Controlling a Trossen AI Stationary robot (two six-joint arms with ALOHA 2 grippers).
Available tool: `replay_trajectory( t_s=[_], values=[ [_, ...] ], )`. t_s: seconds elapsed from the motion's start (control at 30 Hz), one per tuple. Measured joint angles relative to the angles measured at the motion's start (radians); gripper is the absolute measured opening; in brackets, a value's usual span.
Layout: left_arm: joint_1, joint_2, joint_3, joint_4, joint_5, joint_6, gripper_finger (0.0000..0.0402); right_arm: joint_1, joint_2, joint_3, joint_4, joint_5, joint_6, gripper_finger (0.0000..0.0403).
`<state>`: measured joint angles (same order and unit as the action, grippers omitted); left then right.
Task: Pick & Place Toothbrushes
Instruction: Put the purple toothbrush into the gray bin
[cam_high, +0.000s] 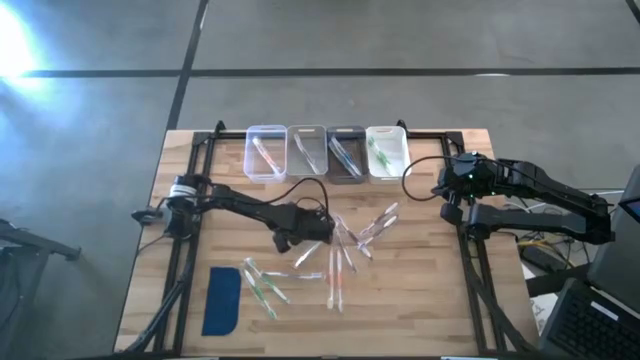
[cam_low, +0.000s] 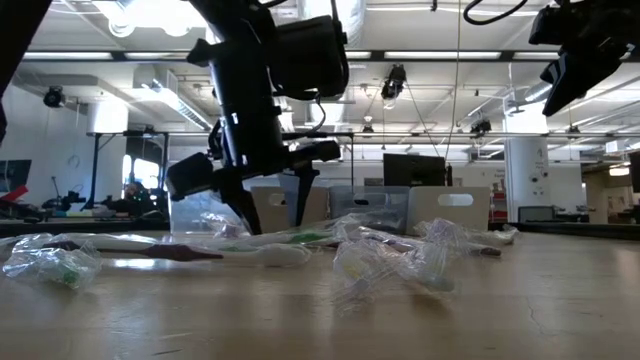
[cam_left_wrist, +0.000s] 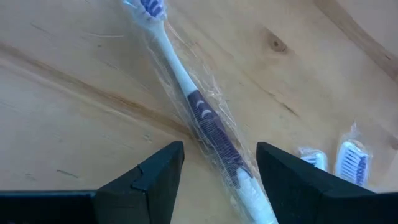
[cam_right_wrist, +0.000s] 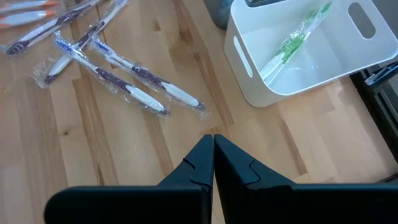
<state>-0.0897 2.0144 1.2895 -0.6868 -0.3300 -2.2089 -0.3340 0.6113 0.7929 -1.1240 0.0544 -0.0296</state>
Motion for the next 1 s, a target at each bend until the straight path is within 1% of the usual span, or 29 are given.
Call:
replay_trajectory(
  t_s=[0.2,0.4,0.57,0.7,1.0],
  values=[
    [0.032,0.002,-0.005,0.032,0.008,0.034,0.0217,0.0,0.0,0.0,0.0,0.0,0.0,0.0008],
    [0.059,0.002,-0.018,0.033,0.007,0.014,0.0211,0.0,0.0,0.0,0.0,0.0,0.0,0.0008],
    [0.085,0.002,-0.032,0.031,0.008,0.009,0.0186,0.0,0.0,0.0,0.0,0.0,0.0,0.0008],
    [0.102,0.002,-0.047,0.024,0.027,0.039,0.0165,0.0,0.0,0.0,0.0,0.0,0.0,0.0008],
    [0.112,0.002,-0.084,0.026,0.046,0.047,0.0114,0.0,0.0,0.0,0.0,0.0,0.0,0.0008]
  ],
)
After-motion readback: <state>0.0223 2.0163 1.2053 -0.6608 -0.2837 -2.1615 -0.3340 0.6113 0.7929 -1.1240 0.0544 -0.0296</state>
